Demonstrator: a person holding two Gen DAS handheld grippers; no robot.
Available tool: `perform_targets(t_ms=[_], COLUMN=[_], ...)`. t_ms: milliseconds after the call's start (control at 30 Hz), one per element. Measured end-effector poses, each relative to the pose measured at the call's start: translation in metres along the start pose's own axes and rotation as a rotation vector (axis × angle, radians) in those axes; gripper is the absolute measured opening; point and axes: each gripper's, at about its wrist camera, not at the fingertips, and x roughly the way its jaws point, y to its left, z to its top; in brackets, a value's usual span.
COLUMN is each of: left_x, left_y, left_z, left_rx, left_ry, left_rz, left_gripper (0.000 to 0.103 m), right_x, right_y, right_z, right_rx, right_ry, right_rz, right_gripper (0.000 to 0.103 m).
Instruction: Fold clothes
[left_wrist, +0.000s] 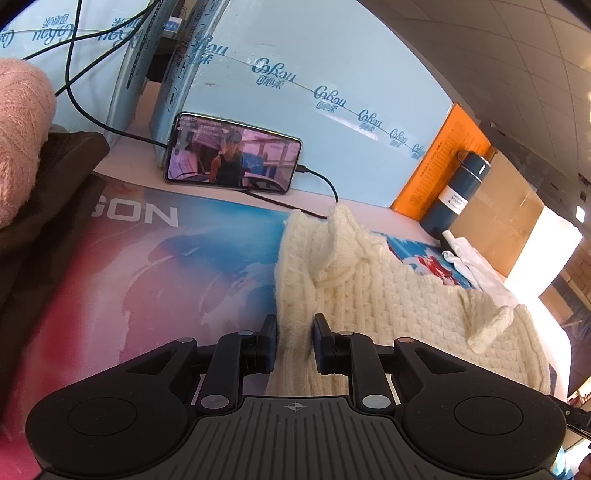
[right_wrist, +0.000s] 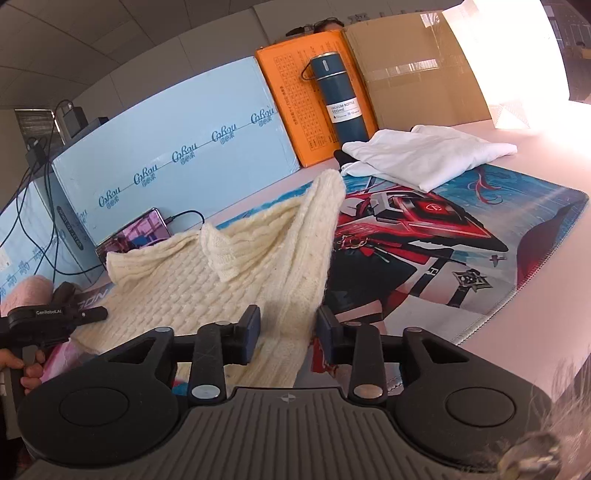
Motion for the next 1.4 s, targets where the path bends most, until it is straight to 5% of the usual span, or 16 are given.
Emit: perform_targets(t_ms=[133, 233, 367, 467, 500, 567, 833, 1033, 1267, 1400], left_x=[-0.009, -0.025, -0.048, -0.053, -0.053, -0.047, -0.006, 0.02, 0.045, 0.034], left_y=[-0.006, -0.009, -0.009, -0.016, -0.022, -0.035, -0.07, -0.068, -0.072, -0.066], left_z=[-0.004, -0.011, -0.025, -0.035, -0.036, -0.037, -0.023, -0.002, 0.029, 0.032], left_rx=[0.024, 0.01, -0.105, -0.161, -0.152, -0.132, 0.0, 0.037, 0.119, 0.141], left_ry=[-0.018, -0.043, -0.045, -0.002, 0.011, 0.044, 0.115, 0.12, 0.131, 0.1], left_rz=[0.008, 0.043, 0.046, -0.031, -0.052, -0.117, -0.076, -0.025, 0.017, 0.028], left_gripper=[0.04, 0.061, 0.068, 0.068, 0.068, 0.068, 0.072, 0.072, 0.072, 0.073], right_x=[0.006, 0.025, 0.06, 0.083, 0.086, 0.09, 0.06, 0.017, 0.003, -0.007], right_y=[-0.017, -0.035, -0.049, -0.053, -0.051, -0.047, -0.04, -0.013, 0.051, 0.072], right_z=[0.018, 0.038, 0.06, 0.066, 0.065, 0.061, 0.043, 0.015, -0.02, -0.022], right_rx=[0.06, 0.131, 0.178, 0.188, 0.178, 0.153, 0.09, 0.014, -0.126, -0.257], right_ry=[-0.064, -0.059, 0.028, 0.094, 0.107, 0.125, 0.147, 0.211, 0.34, 0.355], right_rz=[-0.04, -0.042, -0.075, -0.057, -0.055, -0.05, 0.006, 0.161, 0.524, 0.606], right_gripper=[0.067, 0.068, 0.067, 0.053, 0.032, 0.016, 0.011, 0.011, 0.012, 0.032])
